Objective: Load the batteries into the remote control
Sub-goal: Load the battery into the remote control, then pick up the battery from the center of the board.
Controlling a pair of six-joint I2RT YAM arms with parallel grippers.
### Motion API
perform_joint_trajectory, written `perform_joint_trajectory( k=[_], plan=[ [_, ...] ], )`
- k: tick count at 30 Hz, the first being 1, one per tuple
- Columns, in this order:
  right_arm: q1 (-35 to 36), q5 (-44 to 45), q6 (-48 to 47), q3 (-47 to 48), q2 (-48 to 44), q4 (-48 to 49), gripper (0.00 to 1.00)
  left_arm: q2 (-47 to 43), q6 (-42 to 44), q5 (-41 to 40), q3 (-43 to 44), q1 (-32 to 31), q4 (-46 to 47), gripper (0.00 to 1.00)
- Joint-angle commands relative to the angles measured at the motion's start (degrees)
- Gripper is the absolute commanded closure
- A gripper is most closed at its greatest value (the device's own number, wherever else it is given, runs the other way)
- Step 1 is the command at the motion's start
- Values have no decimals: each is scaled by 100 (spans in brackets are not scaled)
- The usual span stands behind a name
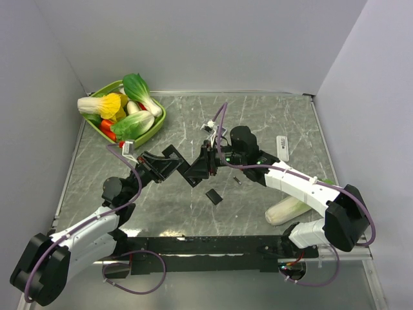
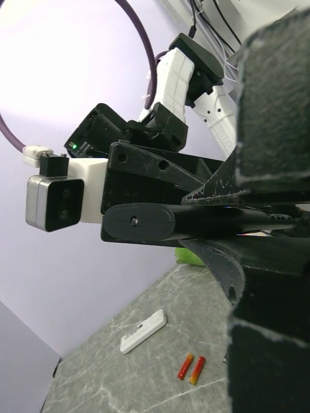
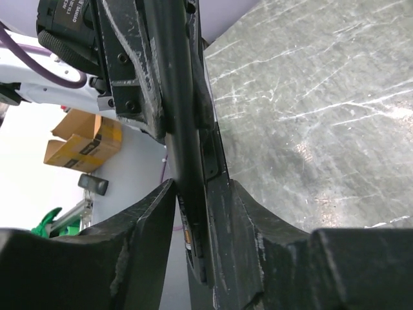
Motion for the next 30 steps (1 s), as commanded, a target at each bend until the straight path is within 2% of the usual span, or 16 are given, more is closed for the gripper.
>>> perform_joint_trajectory(
  k=[1, 4, 5, 7, 8, 10, 11, 12, 17, 21, 25, 30],
  plan=[
    [34, 7, -157, -66, 29, 123, 56, -110, -154, -259, 162, -29, 690, 98],
    [43, 25, -227, -137, -76, 193, 52, -110, -111, -242, 179, -29, 576, 98],
    [43, 25, -288, -129, -111, 193, 43, -119, -58, -233, 170, -29, 524, 98],
    [43, 68, -385, -6, -243, 97, 32, -154, 12, -277, 83, -29, 349, 98],
    [43, 112, -560, 47, -313, 10, 22, -189, 91, -303, 48, -29, 260, 98],
    [26, 305, -780, 213, -515, -358, 12, -241, 197, -382, -58, -29, -90, 98],
    [26, 584, -1007, 275, -603, -491, 2, -285, 319, -434, -93, -29, -205, 98],
    [-9, 735, -1105, 319, -674, -632, 0, -320, 399, -496, -128, -29, -311, 98],
    [-194, 1737, -1466, 259, -1297, -1352, 0, -356, 645, -795, -339, 32, -856, 98],
    [-291, 2957, -1484, 144, -1702, -2098, 0, -260, 698, -822, -480, 129, -909, 98],
    [-440, 3617, -1853, -83, -1878, -2838, 0, -101, 672, -699, -576, 252, -769, 98],
    [-923, 3804, -1564, -392, -1721, -3445, 5, 75, 663, -515, -629, 366, -646, 98]
  ],
)
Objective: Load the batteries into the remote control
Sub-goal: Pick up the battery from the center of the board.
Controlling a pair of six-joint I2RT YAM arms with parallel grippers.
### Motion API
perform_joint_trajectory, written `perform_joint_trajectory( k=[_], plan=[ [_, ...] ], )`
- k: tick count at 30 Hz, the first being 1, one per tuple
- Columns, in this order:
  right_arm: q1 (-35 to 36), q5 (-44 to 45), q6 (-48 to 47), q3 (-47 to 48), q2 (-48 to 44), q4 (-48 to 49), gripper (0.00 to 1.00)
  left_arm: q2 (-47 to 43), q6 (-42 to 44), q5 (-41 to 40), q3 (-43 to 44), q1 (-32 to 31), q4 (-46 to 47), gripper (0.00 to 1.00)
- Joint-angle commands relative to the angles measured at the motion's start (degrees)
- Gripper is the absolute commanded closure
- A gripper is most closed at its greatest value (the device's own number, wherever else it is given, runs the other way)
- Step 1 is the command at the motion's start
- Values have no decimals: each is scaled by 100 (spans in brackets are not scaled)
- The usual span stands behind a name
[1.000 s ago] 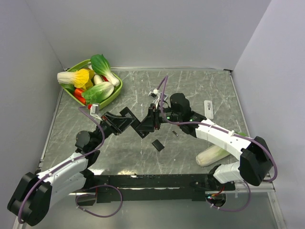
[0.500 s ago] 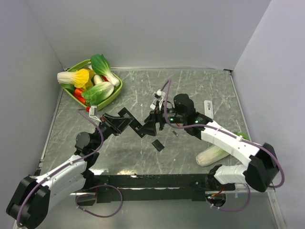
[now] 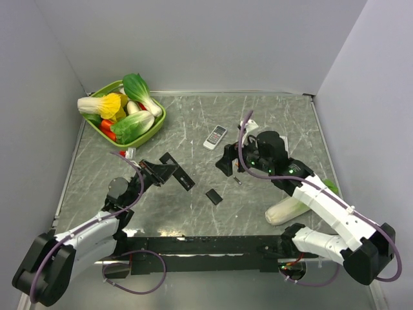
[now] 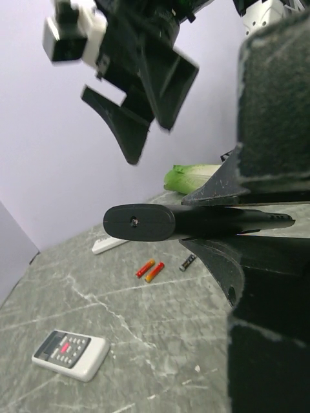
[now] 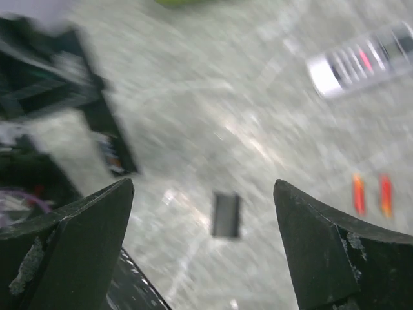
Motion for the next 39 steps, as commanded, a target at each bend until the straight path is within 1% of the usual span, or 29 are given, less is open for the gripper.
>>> perform_joint_trajectory(
  k=[1, 4, 5, 6, 8, 10, 14, 17, 24, 35, 39],
  plan=[
    [-405, 528, 145, -383, 194, -923, 6, 90, 106, 168, -37, 104, 384, 98],
    [-695, 475, 365, -620, 361, -950, 15, 81, 141, 220, -55, 165, 358, 98],
    [-757, 440, 435, -665, 423, -950, 23, 73, 158, 229, -63, 166, 340, 98],
    [-819, 466, 445, -683, 493, -976, 26, 64, 176, 229, -55, 174, 314, 98],
    [-854, 483, 454, -692, 748, -976, 33, 38, 202, 256, -81, 192, 287, 98],
    [-863, 553, 445, -666, 1045, -985, 38, 20, 220, 273, -81, 209, 270, 98],
    [-872, 668, 419, -613, 1574, -915, 51, 11, 238, 308, -116, 236, 287, 98],
    [-872, 589, 453, -551, 1899, -774, 55, 55, 229, 361, -125, 253, 322, 98],
    [-907, 949, 419, -226, 2602, -959, 58, 151, 194, 440, -151, 289, 454, 98],
    [-889, 1055, 383, 46, 3244, -1055, 58, 275, 123, 511, -151, 315, 604, 98],
    [-890, 1055, 348, 64, 3402, -1082, 61, 292, 88, 519, -160, 324, 630, 98]
  ],
)
